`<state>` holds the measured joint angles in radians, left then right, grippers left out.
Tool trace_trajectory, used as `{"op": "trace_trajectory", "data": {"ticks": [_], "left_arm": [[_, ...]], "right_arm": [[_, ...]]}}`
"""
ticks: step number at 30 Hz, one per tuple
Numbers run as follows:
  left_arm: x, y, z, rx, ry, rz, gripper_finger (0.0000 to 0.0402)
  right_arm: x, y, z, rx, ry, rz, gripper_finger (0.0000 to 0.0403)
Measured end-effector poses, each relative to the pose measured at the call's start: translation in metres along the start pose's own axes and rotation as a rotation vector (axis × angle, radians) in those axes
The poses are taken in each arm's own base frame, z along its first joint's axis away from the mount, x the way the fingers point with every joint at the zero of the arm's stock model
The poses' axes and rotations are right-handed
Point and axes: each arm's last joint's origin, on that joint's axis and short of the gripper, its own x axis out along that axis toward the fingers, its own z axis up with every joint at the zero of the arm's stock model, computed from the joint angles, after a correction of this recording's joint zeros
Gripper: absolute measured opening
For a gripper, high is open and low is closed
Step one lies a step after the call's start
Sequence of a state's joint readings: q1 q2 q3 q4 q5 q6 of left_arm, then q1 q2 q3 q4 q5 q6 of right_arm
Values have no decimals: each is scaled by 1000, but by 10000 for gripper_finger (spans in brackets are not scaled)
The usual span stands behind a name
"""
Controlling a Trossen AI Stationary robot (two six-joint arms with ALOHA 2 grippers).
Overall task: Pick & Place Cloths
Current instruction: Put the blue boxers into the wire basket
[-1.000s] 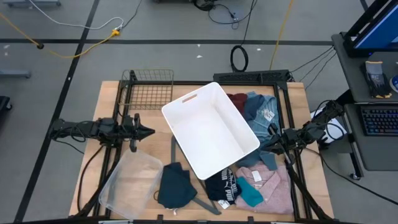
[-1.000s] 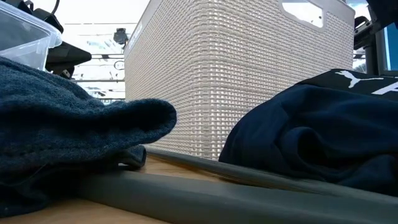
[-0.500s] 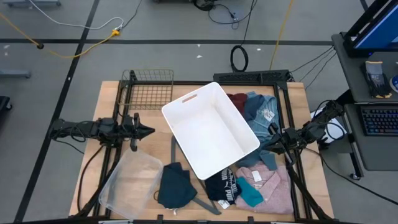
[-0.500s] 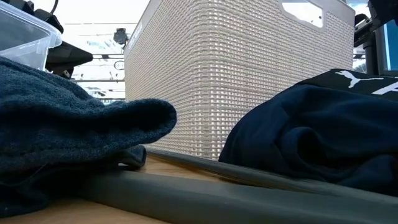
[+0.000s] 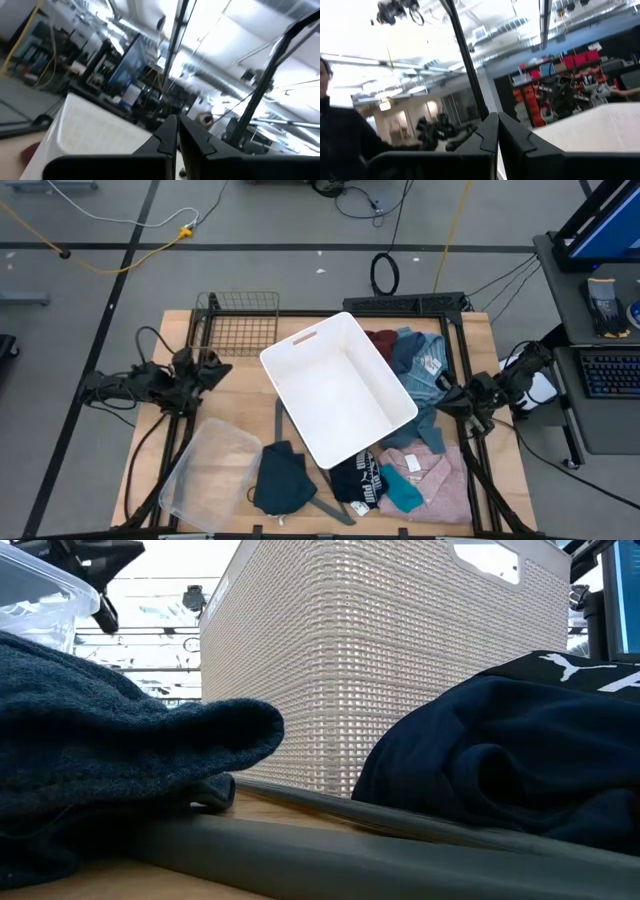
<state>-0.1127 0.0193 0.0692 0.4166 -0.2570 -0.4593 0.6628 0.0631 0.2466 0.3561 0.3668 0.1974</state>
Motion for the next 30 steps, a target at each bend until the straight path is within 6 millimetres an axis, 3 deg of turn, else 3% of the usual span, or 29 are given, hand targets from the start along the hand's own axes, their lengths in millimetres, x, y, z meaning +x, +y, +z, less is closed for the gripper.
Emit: {"op": "trace_trajectory", "data": {"ticks": [11,16,23,30], "left_arm": [[1,-7,9,-89,-29,-108,19],[14,-21,24,-35,-6,-115,19],[62,-52,41,25,188,-85,19],[126,-98,41,-8,532,-22,19]], "right_arm": [[0,1,3,13,-33,8,4],[0,1,3,13,-33,8,4],[0,1,3,13,-34,8,4],[0,1,3,13,-33,9,4]]}}
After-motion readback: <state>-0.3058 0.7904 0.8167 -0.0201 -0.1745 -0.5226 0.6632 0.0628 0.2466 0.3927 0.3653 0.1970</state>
